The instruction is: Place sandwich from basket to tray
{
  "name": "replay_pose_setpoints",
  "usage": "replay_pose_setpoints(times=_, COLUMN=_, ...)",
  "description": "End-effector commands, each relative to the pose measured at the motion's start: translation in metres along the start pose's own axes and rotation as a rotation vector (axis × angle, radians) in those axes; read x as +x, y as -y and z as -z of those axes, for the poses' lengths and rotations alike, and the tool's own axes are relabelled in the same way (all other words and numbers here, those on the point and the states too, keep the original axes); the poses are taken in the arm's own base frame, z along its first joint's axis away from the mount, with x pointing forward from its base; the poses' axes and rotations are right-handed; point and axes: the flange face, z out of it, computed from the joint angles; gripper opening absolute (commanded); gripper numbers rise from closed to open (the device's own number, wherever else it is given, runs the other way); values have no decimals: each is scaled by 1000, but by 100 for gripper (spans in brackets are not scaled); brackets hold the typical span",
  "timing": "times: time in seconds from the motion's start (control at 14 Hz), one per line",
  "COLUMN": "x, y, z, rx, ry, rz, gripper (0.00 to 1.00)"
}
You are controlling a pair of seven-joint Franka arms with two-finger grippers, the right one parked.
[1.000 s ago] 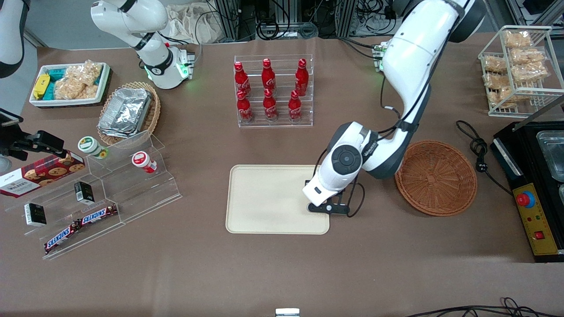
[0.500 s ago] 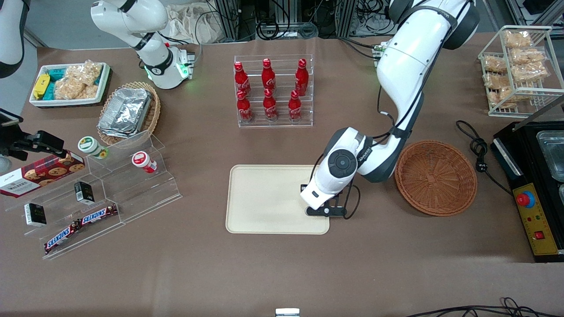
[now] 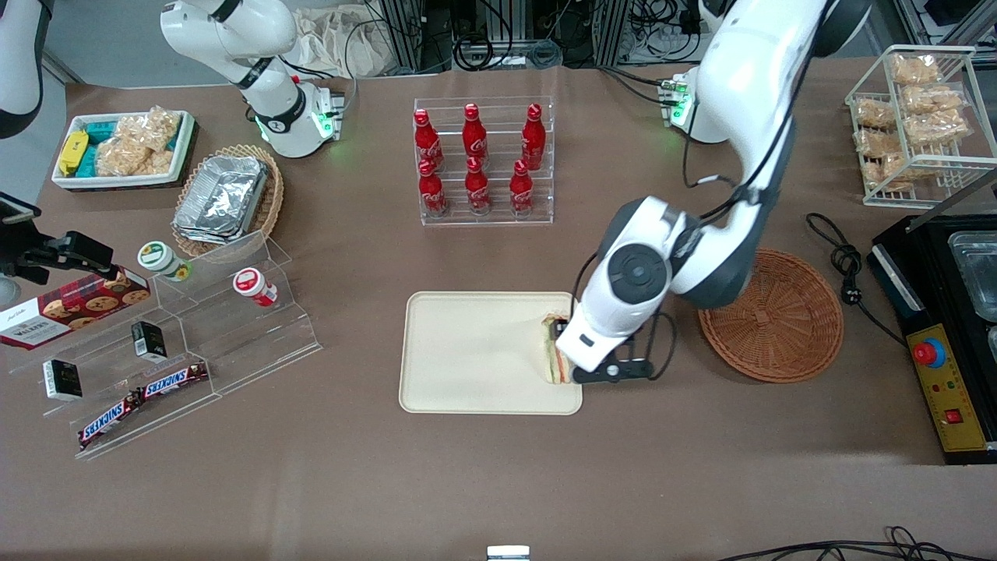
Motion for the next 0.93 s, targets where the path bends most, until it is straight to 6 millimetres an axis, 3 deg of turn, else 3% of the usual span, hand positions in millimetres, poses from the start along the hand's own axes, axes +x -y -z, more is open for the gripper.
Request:
replay_pose_setpoints(times=0.0, x=9, y=59, z=83, rx=13, ry=-41, rz=63, gripper=99)
replay_pose_setpoints(times=0.29, x=14, y=175, z=158, rx=55, ry=35, rz=-85, gripper=99)
replay_pose_setpoints(times=0.43, x=17, y=230, z=182, rx=57, ry=47, rz=-152, gripper=99)
replay_pose_setpoints(times=0.64, x=25, y=304, z=206, rx=51, ry=13, rz=-77, gripper=99)
replay_pose_setpoints(times=0.71, x=28, y=318, z=206, rx=53, ry=14, rz=-55, gripper=99)
replay_pose_setpoints(times=0.86, x=28, y=326, z=202, rx=54, ry=24, rz=-46, gripper=99)
